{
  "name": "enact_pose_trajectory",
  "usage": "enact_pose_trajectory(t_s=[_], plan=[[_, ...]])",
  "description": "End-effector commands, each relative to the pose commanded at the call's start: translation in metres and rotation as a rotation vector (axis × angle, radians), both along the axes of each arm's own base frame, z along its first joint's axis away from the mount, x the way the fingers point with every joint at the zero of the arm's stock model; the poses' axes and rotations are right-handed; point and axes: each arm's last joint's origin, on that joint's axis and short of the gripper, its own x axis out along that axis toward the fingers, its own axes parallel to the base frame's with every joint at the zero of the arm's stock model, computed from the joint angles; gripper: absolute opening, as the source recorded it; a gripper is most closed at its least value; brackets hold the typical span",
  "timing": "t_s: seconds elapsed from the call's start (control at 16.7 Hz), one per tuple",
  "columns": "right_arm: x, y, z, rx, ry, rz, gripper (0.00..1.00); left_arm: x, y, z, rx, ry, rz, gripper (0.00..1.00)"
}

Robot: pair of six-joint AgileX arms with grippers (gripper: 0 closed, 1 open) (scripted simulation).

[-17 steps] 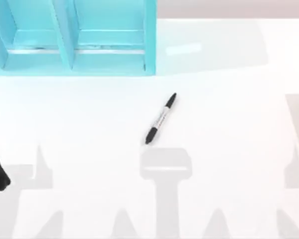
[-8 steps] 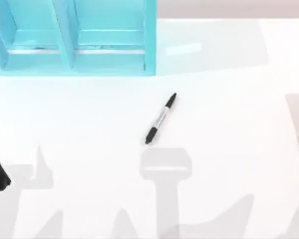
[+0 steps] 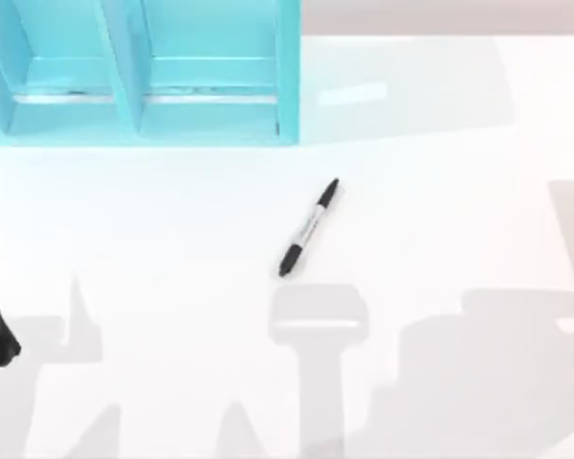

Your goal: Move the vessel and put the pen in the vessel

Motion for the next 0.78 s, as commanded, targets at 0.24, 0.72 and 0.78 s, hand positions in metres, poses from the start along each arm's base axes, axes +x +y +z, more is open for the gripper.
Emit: enact_pose_trajectory(t_s=[0.24,0.72,0.78], plan=[[0.035,-0.040,-0.021,0.084,0.201,-0.001,1.00,0.000,0.000,0.000,0.000,0.000,0.000,1.00],[0.046,-0.057,-0.034,0.129,0.283,0.001,1.00,0.000,0.000,0.000,0.000,0.000,0.000,1.00],[0.047,-0.055,-0.034,0.127,0.282,0.005,1.00,0.000,0.000,0.000,0.000,0.000,0.000,1.00]])
